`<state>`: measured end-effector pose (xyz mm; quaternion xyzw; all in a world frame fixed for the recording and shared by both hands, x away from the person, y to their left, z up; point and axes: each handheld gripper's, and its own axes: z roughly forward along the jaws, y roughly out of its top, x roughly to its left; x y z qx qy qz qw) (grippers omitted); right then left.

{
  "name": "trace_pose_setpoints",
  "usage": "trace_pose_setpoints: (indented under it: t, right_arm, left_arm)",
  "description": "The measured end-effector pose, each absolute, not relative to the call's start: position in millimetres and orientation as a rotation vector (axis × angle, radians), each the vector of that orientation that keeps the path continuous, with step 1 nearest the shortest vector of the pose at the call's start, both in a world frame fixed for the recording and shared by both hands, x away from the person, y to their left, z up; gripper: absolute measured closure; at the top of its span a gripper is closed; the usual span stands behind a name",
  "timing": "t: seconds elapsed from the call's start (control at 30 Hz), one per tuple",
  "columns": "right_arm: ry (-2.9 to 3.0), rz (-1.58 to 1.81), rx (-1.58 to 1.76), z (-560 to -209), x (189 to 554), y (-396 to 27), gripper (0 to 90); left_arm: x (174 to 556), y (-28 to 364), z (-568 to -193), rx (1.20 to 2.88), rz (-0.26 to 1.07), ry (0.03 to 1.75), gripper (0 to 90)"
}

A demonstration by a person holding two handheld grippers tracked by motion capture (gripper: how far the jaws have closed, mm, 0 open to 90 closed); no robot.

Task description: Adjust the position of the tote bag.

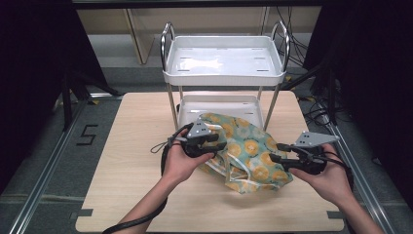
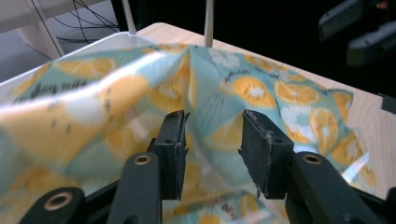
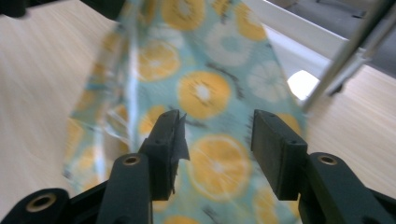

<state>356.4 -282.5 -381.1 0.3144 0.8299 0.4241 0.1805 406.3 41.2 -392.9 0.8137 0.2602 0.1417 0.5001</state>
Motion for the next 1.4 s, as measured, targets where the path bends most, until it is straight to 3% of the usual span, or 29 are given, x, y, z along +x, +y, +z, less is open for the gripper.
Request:
trace_pose_setpoints:
  t: [0.33, 0.63, 0.73, 0.77, 0.93, 1.2, 1.4]
  right_arm:
    - [2.505, 1.275, 0.805, -407, 357, -210, 39.7]
    - [2.533, 1.292, 0.865, -429, 361, -187, 41.1]
    - [2.537, 1.282, 0.896, -432, 362, -184, 55.4]
    - [2.535, 1.282, 0.895, -432, 365, -183, 70.3]
    - [2.565, 1.261, 0.907, -429, 367, -180, 87.3]
    - [2.495, 1.263, 0.932, -420, 370, -186, 90.0]
    - [2.382, 1.244, 0.999, -403, 378, -211, 90.0]
  left_arm:
    - [416, 21, -388, 1.967, 0.383, 0.639, 59.0]
    - [421, 15, -387, 1.956, 0.376, 0.657, 59.5]
    - [421, 14, -386, 1.932, 0.371, 0.663, 59.7]
    - [420, 14, -386, 1.931, 0.373, 0.662, 59.6]
    - [420, 15, -386, 1.937, 0.373, 0.662, 59.6]
    - [425, 18, -385, 1.934, 0.404, 0.603, 58.9]
    - [407, 27, -377, 1.899, 0.384, 0.662, 52.1]
